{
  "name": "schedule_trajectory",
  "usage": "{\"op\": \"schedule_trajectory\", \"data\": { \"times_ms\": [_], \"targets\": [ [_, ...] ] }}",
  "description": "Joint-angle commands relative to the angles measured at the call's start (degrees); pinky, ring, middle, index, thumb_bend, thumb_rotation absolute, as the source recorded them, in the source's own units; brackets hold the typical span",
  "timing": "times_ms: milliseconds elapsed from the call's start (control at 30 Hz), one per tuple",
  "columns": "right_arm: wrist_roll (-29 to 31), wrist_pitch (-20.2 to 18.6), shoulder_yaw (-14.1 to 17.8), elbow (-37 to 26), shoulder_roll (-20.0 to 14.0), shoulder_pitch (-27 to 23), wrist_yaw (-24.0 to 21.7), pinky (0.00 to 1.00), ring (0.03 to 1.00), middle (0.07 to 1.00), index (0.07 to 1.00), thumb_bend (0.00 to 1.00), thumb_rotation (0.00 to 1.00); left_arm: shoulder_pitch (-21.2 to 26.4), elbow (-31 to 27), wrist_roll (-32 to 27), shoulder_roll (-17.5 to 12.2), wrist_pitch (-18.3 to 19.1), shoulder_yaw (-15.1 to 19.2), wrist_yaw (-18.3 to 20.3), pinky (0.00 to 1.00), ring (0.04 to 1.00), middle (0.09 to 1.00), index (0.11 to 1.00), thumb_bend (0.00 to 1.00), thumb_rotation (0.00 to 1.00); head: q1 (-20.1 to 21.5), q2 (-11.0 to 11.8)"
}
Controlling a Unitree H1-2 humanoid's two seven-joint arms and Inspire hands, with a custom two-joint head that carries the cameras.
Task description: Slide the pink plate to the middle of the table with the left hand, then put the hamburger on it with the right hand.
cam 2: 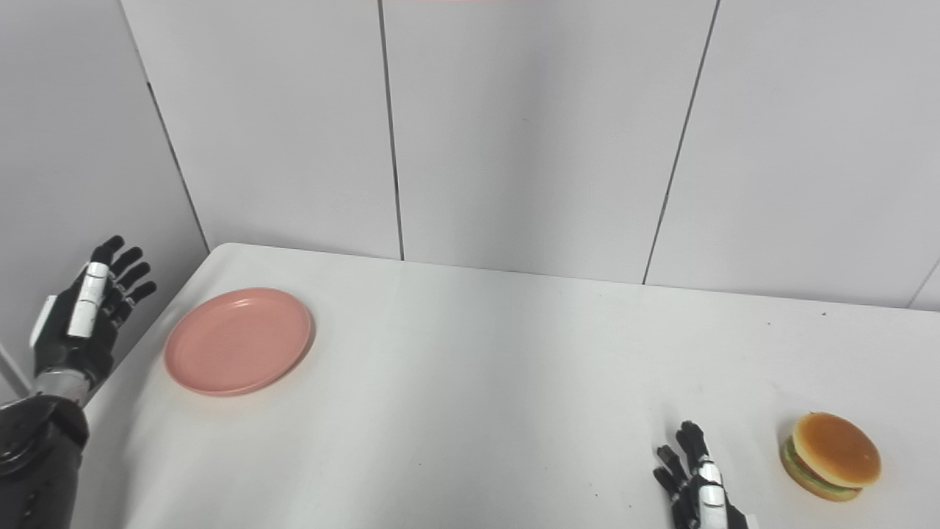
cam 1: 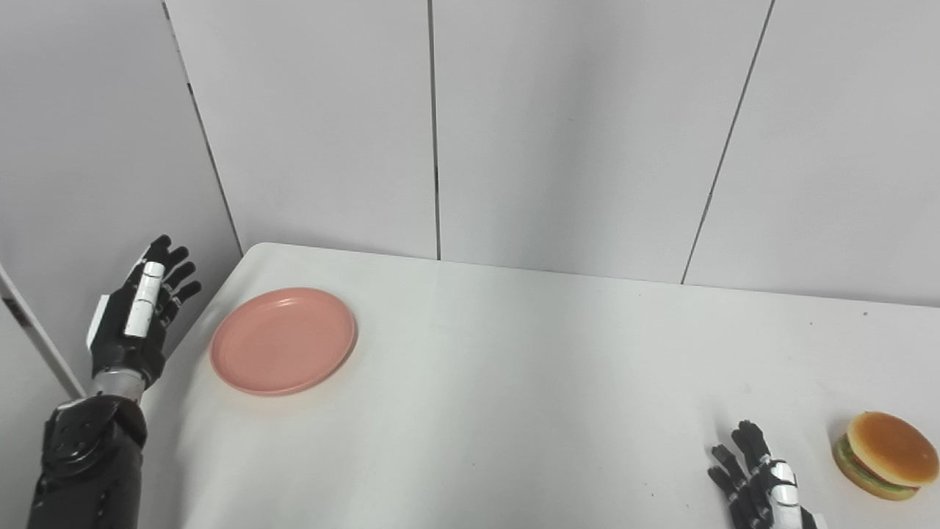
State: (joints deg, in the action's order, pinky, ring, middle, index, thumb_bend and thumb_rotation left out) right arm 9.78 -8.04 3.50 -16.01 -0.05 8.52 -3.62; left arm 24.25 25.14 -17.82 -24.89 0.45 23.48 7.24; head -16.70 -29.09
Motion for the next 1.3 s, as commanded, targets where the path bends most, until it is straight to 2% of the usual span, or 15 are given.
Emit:
{"op": "schedule_trajectory", "data": {
  "times_ms": [0,133,267,467,567,733,900,1000,1067,1267],
  "targets": [
    [0.26,-2.64,-0.5,-0.26,-0.52,4.33,-0.24,0.92,0.914,0.966,0.937,0.67,1.0,3.52,1.49,-0.34,-2.59,-3.26,0.34,0.42,0.84,0.887,0.892,0.888,0.85,0.72,0.18,-0.14],
    [0.05,-2.83,-0.68,-0.78,-0.46,4.61,-0.11,0.91,0.913,0.966,0.938,0.67,1.0,4.49,5.37,-1.36,-2.44,-4.17,0.71,0.85,0.83,0.878,0.876,0.861,0.87,0.7,0.53,-0.43],
    [-0.13,-2.92,-0.93,-1.38,-0.51,4.75,-0.06,0.89,0.899,0.958,0.934,0.66,1.0,5.39,9.43,-2.15,-1.84,-4.58,0.58,1.13,0.83,0.881,0.881,0.875,0.87,0.67,0.79,-0.59],
    [-1.02,-3.01,-1.41,-2.0,-0.58,4.97,0.15,0.86,0.884,0.952,0.934,0.66,1.0,5.77,12.18,-2.23,-0.46,-4.94,-0.08,0.54,0.86,0.878,0.878,0.878,0.87,0.67,1.27,-0.94],
    [-1.11,-3.47,-1.5,-2.53,-0.44,5.12,0.21,0.86,0.886,0.955,0.935,0.67,1.0,5.73,13.16,-1.68,0.56,-4.88,-0.81,0.0,0.83,0.88,0.88,0.869,0.86,0.67,1.75,-1.35],
    [-1.46,-3.8,-1.72,-3.04,-0.37,5.25,0.31,0.86,0.887,0.956,0.924,0.66,1.0,5.36,14.06,-0.31,1.71,-5.55,-3.47,0.74,0.84,0.886,0.877,0.876,0.85,0.68,2.11,-1.58],
    [-1.68,-4.12,-1.91,-3.45,-0.32,5.36,0.53,0.86,0.883,0.953,0.919,0.66,1.0,4.75,14.22,0.49,2.83,-6.45,-5.93,1.19,0.84,0.883,0.877,0.885,0.89,0.68,2.49,-1.79],
    [-1.88,-4.23,-2.01,-3.46,-0.43,5.39,0.53,0.85,0.879,0.951,0.914,0.66,1.0,4.26,12.87,0.29,3.9,-5.93,-7.09,1.57,0.85,0.886,0.882,0.894,0.88,0.68,2.55,-1.87],
    [-2.09,-4.2,-2.08,-3.46,-0.47,5.4,0.53,0.85,0.878,0.949,0.914,0.67,1.0,4.13,12.03,0.32,4.47,-5.62,-7.75,1.72,0.8,0.879,0.882,0.891,0.87,0.69,2.55,-1.87],
    [-2.54,-4.38,-2.23,-3.52,-0.39,5.36,0.63,0.85,0.884,0.952,0.919,0.68,1.0,4.05,10.2,0.2,5.98,-5.13,-9.12,2.39,0.82,0.873,0.869,0.879,0.89,0.69,3.06,-2.13]
  ]
}}
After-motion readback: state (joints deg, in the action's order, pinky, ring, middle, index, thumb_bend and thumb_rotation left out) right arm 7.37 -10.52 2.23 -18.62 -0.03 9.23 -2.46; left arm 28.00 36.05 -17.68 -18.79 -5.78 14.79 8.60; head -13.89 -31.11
